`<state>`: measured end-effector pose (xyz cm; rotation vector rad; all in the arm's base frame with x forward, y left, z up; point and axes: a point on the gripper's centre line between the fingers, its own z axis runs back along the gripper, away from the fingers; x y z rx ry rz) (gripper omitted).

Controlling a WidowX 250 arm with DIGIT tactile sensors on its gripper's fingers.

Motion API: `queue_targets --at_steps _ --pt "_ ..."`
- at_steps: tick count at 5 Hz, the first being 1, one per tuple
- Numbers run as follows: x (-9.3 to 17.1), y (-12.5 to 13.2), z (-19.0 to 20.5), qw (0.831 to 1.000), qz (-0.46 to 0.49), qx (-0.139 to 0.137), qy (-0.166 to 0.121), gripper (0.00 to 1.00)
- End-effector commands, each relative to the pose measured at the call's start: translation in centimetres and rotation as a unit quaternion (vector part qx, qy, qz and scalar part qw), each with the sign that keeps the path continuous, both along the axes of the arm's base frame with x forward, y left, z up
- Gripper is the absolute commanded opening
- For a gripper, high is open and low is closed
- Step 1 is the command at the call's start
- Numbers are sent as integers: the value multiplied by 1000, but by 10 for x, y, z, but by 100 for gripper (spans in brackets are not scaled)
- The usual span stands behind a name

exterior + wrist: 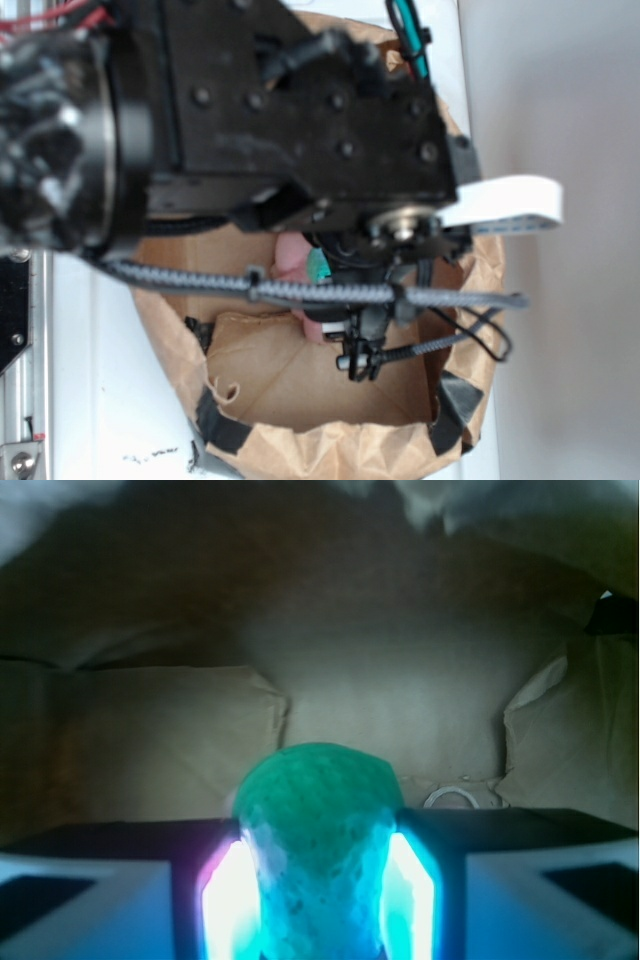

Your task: Grab the green ball.

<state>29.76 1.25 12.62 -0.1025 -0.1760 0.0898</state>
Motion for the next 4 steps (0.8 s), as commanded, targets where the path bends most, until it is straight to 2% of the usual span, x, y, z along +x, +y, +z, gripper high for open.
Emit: queue_targets --at_steps 1,2,3,4 --pt "-4 10 57 999 0 9 -50 0" --pt "-15 8 64 998 -22 4 -64 0" --pt "-26 3 64 995 -34 16 -88 0" --pt "-29 0 66 995 -34 25 -90 0"
